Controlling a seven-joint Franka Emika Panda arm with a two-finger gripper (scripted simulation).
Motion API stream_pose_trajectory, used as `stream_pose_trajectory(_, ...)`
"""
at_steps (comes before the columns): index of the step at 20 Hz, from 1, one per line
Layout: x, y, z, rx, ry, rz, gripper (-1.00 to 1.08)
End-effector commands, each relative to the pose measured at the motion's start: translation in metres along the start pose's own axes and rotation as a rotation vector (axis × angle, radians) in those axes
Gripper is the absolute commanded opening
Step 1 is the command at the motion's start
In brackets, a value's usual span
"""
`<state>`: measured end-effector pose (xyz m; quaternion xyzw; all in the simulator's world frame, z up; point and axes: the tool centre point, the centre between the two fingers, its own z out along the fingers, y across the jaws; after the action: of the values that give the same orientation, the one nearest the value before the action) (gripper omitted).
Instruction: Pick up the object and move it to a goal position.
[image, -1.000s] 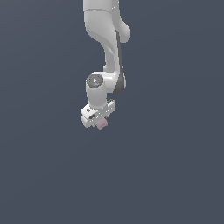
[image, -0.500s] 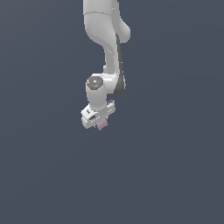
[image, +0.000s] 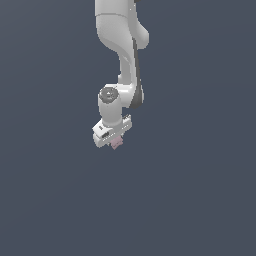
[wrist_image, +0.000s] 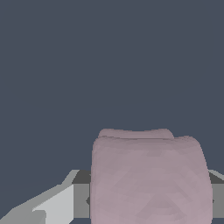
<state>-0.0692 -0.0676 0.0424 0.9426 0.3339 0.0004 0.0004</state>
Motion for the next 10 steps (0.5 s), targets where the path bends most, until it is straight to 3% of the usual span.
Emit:
stream_pose_trajectory(1, 0.005, 0.002, -0.003, 0.0, 0.0, 0.0, -1.0)
stream_pose_trajectory(10, 0.041, 0.018, -0.028, 0.0, 0.001, 0.0, -1.0)
